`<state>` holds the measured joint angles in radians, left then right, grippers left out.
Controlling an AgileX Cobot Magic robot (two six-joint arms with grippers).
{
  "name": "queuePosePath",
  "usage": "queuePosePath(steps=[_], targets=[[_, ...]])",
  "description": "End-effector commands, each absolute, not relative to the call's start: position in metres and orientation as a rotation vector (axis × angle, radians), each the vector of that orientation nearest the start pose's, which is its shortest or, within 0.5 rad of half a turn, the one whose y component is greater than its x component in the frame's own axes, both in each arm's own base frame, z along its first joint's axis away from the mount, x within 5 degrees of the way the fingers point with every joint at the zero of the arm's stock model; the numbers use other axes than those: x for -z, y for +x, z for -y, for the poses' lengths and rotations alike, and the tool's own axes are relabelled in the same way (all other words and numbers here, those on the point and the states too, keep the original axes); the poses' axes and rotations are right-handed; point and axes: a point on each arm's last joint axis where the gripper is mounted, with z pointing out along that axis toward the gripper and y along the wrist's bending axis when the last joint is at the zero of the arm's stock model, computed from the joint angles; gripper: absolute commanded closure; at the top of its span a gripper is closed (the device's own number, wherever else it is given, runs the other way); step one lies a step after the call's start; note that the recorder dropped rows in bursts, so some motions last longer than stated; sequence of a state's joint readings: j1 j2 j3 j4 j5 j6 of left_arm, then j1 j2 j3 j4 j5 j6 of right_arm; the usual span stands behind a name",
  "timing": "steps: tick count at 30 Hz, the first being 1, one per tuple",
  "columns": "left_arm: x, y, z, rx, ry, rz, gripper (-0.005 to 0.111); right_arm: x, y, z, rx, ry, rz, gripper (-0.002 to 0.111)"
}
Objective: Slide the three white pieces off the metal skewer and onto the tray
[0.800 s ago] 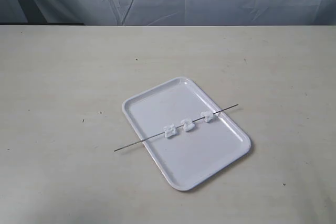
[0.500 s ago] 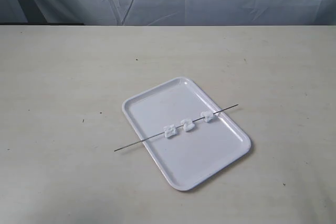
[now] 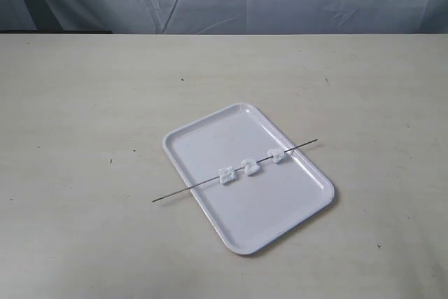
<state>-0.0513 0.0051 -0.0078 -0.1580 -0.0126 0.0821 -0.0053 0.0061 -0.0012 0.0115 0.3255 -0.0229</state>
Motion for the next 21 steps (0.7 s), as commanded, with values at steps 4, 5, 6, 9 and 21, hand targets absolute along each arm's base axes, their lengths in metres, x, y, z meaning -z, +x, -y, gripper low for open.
queuePosePath(steps=[4, 5, 6, 9, 21], targets=[[-0.238, 0.067, 0.006, 0.213, -0.094, -1.608, 0.107, -0.185, 0.054, 0.000, 0.016, -0.007, -1.796, 0.079], [-0.251, 0.070, 0.007, 0.219, -0.081, -1.646, 0.107, -0.185, 0.054, 0.000, 0.016, -0.007, -1.796, 0.079], [-0.259, 0.072, 0.008, 0.220, -0.070, -1.668, 0.107, -0.185, 0.054, 0.000, 0.016, -0.007, -1.796, 0.079], [-0.277, 0.083, 0.013, 0.170, 0.051, -1.814, 0.107, -0.185, 0.054, 0.000, 0.016, -0.007, -1.796, 0.079], [-0.307, 0.091, 0.015, 0.189, 0.073, -1.741, 0.107, -0.230, 0.053, 0.006, -0.185, 0.230, -1.273, 0.079]])
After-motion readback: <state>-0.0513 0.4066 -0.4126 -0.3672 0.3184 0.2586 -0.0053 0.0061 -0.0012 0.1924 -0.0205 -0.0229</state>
